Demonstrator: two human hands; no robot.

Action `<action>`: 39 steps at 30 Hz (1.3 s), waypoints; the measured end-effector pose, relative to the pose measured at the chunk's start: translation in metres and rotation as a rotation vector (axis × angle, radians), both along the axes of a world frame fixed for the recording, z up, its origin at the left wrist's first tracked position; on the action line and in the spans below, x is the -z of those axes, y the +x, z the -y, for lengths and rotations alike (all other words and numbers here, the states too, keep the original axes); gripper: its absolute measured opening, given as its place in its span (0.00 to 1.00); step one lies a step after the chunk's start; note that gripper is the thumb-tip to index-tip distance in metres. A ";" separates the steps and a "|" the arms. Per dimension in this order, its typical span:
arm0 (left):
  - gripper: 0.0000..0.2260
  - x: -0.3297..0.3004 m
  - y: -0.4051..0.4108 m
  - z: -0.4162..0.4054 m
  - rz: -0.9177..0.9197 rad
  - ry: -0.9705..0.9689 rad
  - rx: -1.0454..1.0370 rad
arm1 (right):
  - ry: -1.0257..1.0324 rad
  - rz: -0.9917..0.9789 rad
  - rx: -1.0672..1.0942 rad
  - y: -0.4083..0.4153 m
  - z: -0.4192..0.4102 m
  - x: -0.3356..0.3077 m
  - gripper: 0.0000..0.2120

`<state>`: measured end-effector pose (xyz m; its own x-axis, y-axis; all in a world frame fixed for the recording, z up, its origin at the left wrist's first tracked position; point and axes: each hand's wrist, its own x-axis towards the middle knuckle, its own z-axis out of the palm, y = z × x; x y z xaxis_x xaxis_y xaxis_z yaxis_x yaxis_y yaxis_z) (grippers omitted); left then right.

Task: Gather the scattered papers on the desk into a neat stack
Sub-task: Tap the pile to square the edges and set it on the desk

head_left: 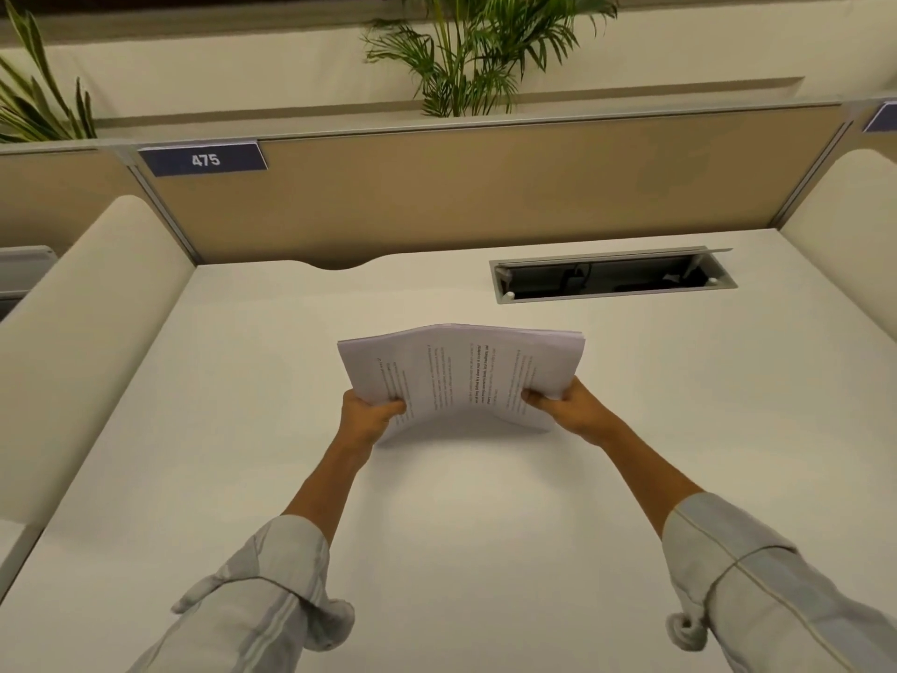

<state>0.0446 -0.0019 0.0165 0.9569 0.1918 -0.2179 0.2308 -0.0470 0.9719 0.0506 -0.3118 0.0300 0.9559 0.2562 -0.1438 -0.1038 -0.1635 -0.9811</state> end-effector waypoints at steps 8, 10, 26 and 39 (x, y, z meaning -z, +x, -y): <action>0.19 -0.012 0.008 -0.003 -0.091 0.068 0.003 | -0.175 0.041 0.061 0.002 0.000 0.000 0.18; 0.18 -0.024 0.014 -0.006 -0.072 0.088 0.008 | -0.146 0.036 0.088 0.000 -0.002 -0.005 0.14; 0.16 -0.058 -0.014 0.093 -0.159 -0.245 -0.175 | 0.549 -0.274 0.550 -0.045 -0.099 -0.016 0.16; 0.17 -0.046 -0.034 0.079 -0.046 -0.270 0.017 | 0.555 -0.255 0.667 -0.059 -0.130 -0.015 0.17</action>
<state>0.0102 -0.0804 0.0621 0.9476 0.1045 -0.3018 0.2760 0.2079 0.9384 -0.0082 -0.1818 0.0445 0.8865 -0.2444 -0.3929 -0.2326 0.4986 -0.8350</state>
